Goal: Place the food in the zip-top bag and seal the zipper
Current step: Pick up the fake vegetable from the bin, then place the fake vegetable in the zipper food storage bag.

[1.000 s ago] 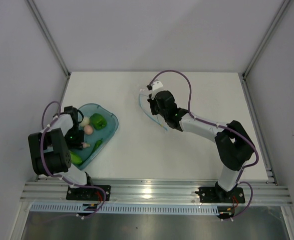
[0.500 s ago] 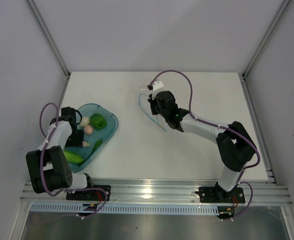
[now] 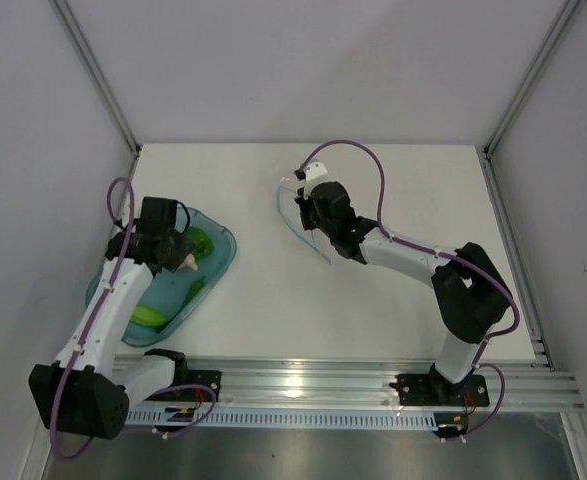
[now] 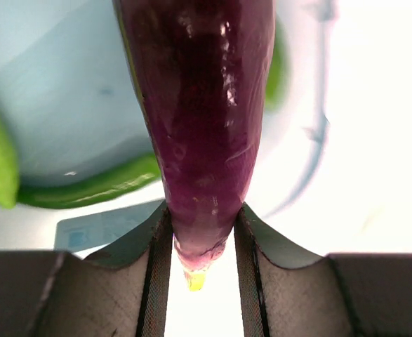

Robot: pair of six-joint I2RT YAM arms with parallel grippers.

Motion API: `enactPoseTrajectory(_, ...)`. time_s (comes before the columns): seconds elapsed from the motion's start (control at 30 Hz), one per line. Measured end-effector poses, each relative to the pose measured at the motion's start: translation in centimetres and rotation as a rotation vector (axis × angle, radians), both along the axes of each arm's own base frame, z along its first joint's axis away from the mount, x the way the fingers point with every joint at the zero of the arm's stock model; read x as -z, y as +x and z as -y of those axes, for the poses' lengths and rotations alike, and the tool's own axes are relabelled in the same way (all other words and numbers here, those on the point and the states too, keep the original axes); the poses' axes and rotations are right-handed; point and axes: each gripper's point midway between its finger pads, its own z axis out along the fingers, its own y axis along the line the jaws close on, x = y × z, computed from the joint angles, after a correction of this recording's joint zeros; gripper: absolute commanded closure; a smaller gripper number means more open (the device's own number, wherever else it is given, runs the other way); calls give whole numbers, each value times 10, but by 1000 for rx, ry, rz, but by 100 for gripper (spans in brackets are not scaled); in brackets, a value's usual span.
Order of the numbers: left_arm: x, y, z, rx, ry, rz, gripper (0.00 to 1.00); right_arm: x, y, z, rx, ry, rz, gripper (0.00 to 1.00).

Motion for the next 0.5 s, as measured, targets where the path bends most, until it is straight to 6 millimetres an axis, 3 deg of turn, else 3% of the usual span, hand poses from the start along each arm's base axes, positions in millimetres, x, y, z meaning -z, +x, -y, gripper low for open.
enactPoseTrajectory(0.2, -37, 4, 79, 519, -26, 239, 100, 0, -1, -1, -3, 0, -1, 100)
enactPoseTrajectory(0.37, -56, -19, 144, 922, -108, 431, 99, -2, -3, -3, -2, -13, -8, 100)
enactPoseTrajectory(0.5, -54, -42, 189, 1182, -193, 491, 99, -7, -6, -9, -9, -11, -3, 100)
